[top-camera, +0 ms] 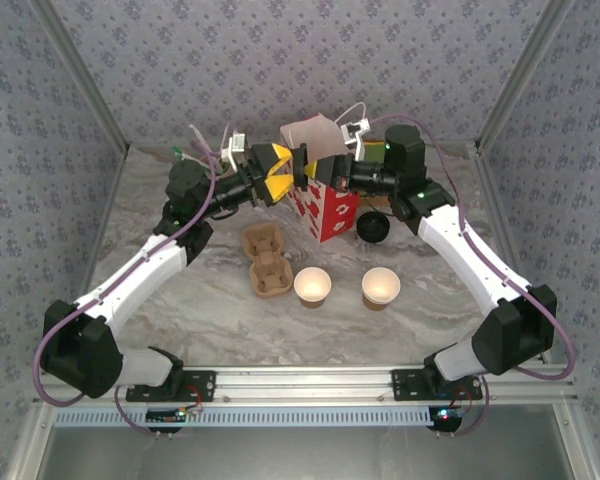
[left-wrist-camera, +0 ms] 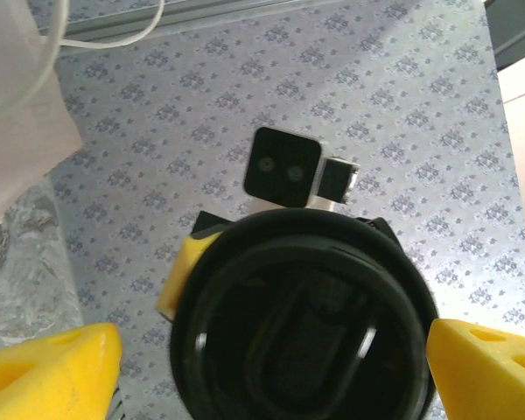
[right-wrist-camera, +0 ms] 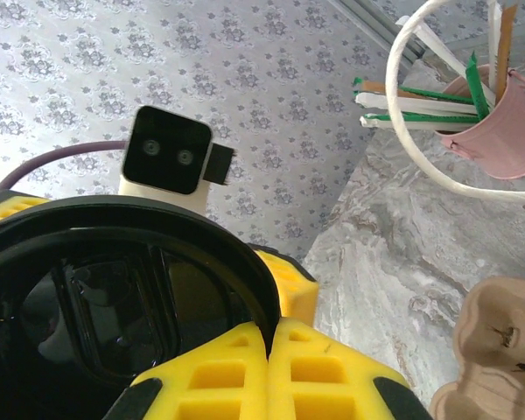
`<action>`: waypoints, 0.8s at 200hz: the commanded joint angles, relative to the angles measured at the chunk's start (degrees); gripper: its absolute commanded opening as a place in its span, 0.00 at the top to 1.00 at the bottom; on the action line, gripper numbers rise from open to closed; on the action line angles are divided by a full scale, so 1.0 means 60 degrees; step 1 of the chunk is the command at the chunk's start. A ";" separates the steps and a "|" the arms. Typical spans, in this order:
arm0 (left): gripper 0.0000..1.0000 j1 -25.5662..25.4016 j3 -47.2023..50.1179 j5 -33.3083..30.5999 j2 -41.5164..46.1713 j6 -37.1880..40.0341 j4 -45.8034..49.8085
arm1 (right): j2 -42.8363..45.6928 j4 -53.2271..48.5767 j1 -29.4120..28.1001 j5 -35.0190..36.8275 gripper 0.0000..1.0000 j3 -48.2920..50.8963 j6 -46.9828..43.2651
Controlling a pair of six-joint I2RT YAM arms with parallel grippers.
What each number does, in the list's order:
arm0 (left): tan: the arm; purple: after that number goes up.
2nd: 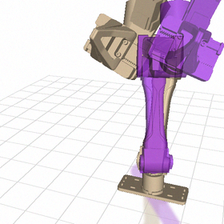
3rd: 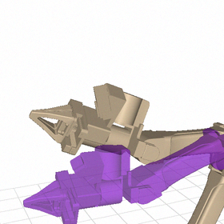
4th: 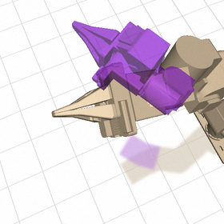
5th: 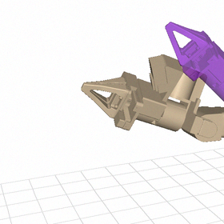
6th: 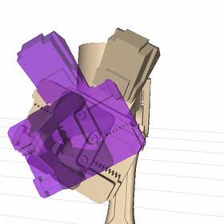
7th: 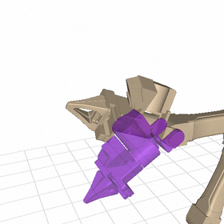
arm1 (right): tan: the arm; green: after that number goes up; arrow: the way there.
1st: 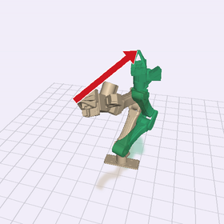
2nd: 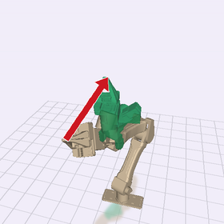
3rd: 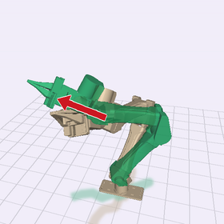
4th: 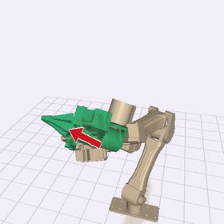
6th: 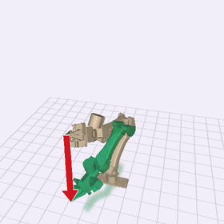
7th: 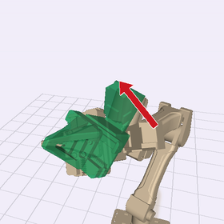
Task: Pack the takeout coffee
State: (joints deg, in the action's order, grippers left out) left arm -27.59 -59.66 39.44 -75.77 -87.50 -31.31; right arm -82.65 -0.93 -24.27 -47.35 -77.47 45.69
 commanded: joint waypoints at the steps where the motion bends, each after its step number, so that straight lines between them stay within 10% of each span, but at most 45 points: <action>1: 0.10 0.0018 0.0011 0.0150 0.0115 0.0123 -0.0167 | 0.0017 0.0266 -0.0060 -0.0280 1.00 -0.0378 0.0045; 160: 0.12 -0.0191 0.0055 0.0326 0.0023 -0.0488 -0.1413 | -0.0072 0.0060 -0.0245 -0.0223 1.00 -0.0301 -0.0089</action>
State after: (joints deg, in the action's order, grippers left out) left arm -28.01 -59.44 40.29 -75.88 -90.15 -36.25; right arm -82.83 -0.64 -25.15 -47.62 -78.08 45.67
